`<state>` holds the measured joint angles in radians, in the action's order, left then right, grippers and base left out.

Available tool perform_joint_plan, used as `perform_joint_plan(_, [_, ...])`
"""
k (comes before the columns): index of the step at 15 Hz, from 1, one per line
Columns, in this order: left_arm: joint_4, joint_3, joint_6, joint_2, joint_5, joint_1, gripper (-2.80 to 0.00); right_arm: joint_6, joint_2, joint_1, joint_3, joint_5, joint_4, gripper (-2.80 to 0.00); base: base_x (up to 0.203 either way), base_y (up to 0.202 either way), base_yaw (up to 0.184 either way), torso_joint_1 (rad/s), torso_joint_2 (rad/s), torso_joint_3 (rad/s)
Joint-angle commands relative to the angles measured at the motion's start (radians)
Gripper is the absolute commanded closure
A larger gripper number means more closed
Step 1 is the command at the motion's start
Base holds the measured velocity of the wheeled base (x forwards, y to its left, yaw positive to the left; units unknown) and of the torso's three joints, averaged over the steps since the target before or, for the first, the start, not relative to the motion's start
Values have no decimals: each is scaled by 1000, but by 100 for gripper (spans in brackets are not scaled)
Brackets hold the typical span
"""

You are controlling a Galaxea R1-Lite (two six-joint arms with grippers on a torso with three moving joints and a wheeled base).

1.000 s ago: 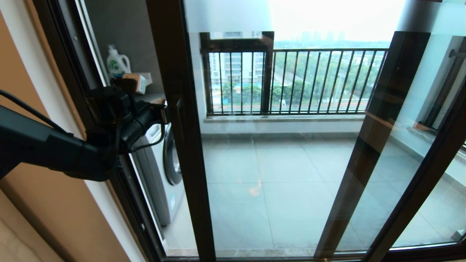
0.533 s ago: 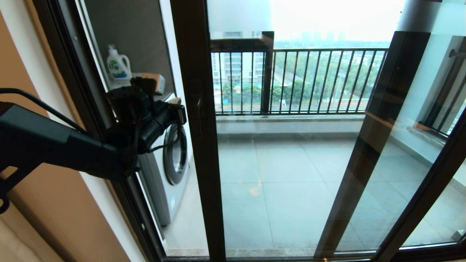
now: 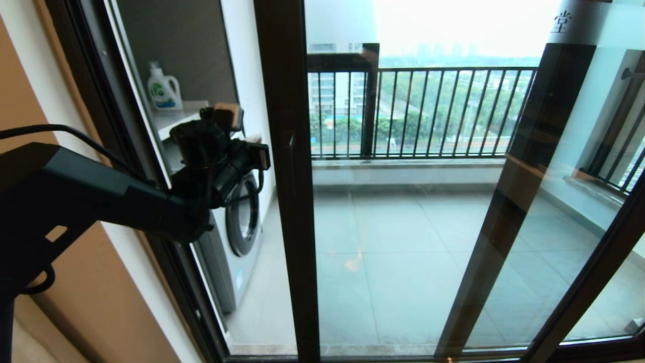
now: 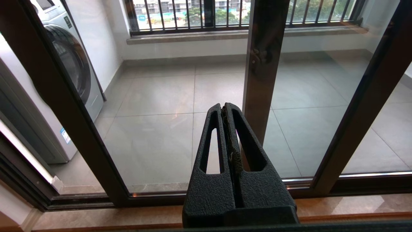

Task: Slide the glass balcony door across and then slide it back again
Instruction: Open the slid door

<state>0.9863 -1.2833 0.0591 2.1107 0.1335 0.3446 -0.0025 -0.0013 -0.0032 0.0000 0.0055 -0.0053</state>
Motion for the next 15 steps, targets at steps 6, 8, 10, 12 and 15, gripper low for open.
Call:
perform_joint_plan(6, [-28,-105,4,74,40,87,0,-1,1,0,3,1,-1,0,0,0,0,0,0,0])
perform_joint_plan(8, [-35,-120,17,83,44,115,0,-1,1,0,3,1,-1,0,0,0,0,0,0,0])
perform_joint_plan(10, [-63,-163,22,94,60,138,0,-1,1,0,3,1,-1,0,0,0,0,0,0,0])
perform_joint_plan(12, [-75,-203,22,117,76,163,0,-1,1,0,3,1,-1,0,0,0,0,0,0,0])
perform_joint_plan(15, [-90,-211,22,125,78,188,0,-1,1,0,3,1,-1,0,0,0,0,0,0,0])
